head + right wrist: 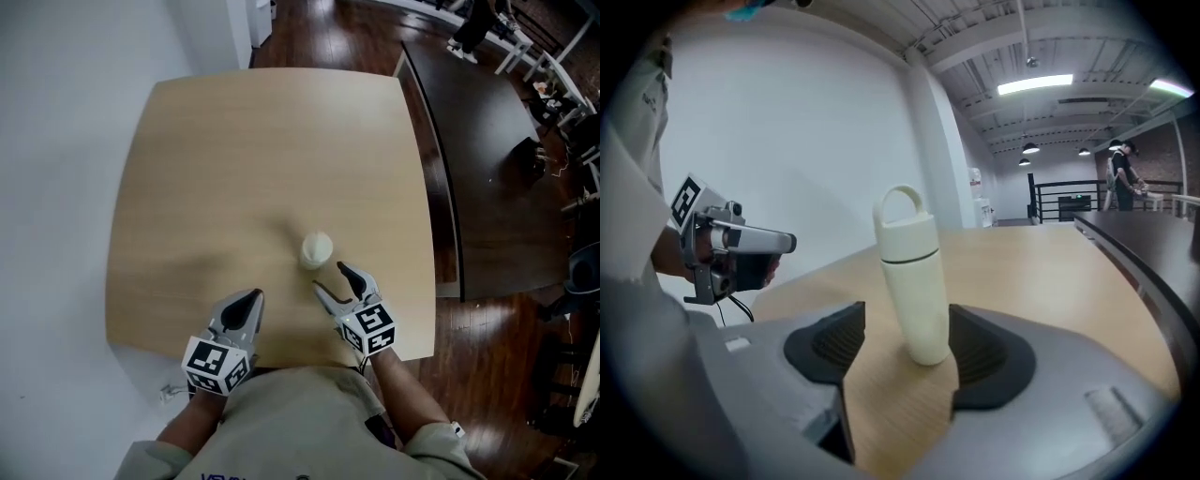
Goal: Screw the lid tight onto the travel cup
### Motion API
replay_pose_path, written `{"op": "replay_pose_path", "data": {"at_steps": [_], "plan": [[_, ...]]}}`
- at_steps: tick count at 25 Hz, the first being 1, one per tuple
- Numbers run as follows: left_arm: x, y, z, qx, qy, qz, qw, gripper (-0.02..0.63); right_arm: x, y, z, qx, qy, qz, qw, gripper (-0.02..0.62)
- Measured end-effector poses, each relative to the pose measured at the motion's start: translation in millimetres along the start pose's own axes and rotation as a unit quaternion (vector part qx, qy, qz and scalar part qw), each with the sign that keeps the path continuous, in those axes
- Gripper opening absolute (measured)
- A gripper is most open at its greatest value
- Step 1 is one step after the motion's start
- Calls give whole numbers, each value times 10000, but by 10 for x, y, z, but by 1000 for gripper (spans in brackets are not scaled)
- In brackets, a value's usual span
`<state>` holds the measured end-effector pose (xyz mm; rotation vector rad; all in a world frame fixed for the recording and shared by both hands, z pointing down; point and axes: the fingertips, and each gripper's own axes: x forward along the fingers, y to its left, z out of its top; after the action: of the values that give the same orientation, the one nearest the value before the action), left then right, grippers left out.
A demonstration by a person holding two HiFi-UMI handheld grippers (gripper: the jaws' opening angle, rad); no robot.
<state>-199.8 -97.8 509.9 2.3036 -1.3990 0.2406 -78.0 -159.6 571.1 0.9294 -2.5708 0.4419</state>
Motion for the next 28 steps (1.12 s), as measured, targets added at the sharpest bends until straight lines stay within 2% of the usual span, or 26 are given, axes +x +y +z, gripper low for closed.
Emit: {"op": "replay_pose_path", "data": {"at_steps": [3,9,15,25,28], "plan": [[111,42,-13,-29,169,212,9996,2,220,-22,-61,-84,62,350,9993,307],[208,49,5,-123,388,467,9981,2,585,117,-67,-455,112,952,9944,316],[149,43,-39,-263,552,760,9952,2,773,241,-117,-610,67,1322,9893,333],[104,25,-72,-294,704,836,9936,2,942,349,50,-1272,-49,1543,9798,339],[80,25,-6,-241,598,803,9947,2,957,361,58,-1281,77,1575,9791,310]]}}
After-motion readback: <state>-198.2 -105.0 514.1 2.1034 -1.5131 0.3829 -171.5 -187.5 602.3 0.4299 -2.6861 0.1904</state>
